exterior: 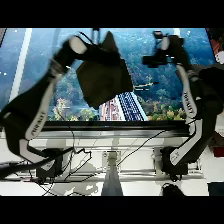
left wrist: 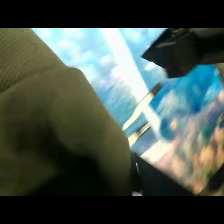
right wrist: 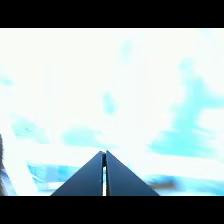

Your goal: Fold the clothes and pants, and hang the long-sleeved shirts on hangers.

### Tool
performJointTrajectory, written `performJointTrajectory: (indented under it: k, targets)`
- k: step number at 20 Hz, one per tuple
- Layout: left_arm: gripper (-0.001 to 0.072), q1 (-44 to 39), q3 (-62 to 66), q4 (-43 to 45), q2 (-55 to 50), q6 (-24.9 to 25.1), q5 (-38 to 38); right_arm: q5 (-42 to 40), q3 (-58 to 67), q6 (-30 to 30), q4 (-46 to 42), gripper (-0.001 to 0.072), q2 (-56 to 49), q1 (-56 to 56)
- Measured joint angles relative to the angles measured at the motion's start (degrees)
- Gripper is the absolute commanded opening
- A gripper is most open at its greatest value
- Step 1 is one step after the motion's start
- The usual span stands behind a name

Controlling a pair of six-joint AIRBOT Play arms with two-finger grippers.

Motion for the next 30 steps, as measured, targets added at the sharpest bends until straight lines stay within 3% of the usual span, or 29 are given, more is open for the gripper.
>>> performJointTrajectory:
  k: [1, 2, 3, 10, 13, 14, 16, 17, 18, 19, 20, 23, 25, 30]
  targets:
    - [0.0702, -1.57, 0.00, -0.35, -1.49, -0.02, 2.36, 1.55, 0.00, -3.76, 3.39, 0.0173, 0.11, -3.15]
    - [0.0701, -2.60, 0.00, -0.13, -2.47, 0.00, 4.22, 2.29, 0.00, -6.51, 6.84, 0.0457, 0.11, -5.70]
    - [0.0700, -3.21, 0.00, 0.76, -3.06, 0.11, 5.51, 2.73, 0.00, -8.81, 10.80, 0.0562, 0.15, -7.82]
    - [0.0697, 2.43, 0.00, 9.97, 1.79, 0.42, 2.49, 1.51, 0.00, -12.85, 28.92, 0.0563, -2.89, -10.05]
    - [0.0696, 5.97, 0.00, 11.21, 5.07, 0.42, -1.70, 1.27, 0.00, -13.20, 37.18, 0.0693, -7.56, -6.10]
    - [0.0696, 6.82, 0.00, 11.45, 5.92, 0.42, -2.80, 1.14, 0.00, -13.11, 39.28, 0.0691, -9.33, -4.24]
    - [0.0696, 7.87, 0.00, 11.65, 6.97, 0.44, -5.55, -0.17, 0.04, -11.10, 41.92, 0.0517, -12.61, -0.44]
    - [0.0697, 8.26, 0.00, 11.78, 7.34, 0.42, -6.51, -0.72, 0.20, -9.51, 43.04, 0.0505, -14.12, 1.68]
    - [0.0697, 8.50, 0.00, 12.02, 7.58, 0.42, -7.45, -1.42, 0.55, -8.17, 44.87, 0.0416, -15.21, 3.63]
    - [0.0696, 8.66, 0.00, 12.04, 7.76, 0.42, -8.41, -2.25, 0.96, -7.39, 46.12, 0.0198, -16.06, 5.53]
    - [0.0696, 8.79, 0.00, 12.02, 7.89, 0.44, -9.11, -2.71, 1.51, -6.75, 46.86, 0.0034, -16.76, 7.26]
    - [0.0684, 9.07, 0.00, 12.11, 8.24, 0.42, -10.36, -4.57, 5.07, -8.24, 47.74, 0.0030, -17.79, 11.37]
    - [0.0553, 9.44, 0.00, 12.68, 9.60, 0.44, -10.97, -4.57, 8.63, -9.88, 47.45, 0.0030, -17.31, 12.68]
    - [0.0540, 11.30, 0.00, 19.26, 18.58, 0.44, -11.61, -3.67, 12.17, -10.51, 35.43, 0.0030, -8.52, 10.16]
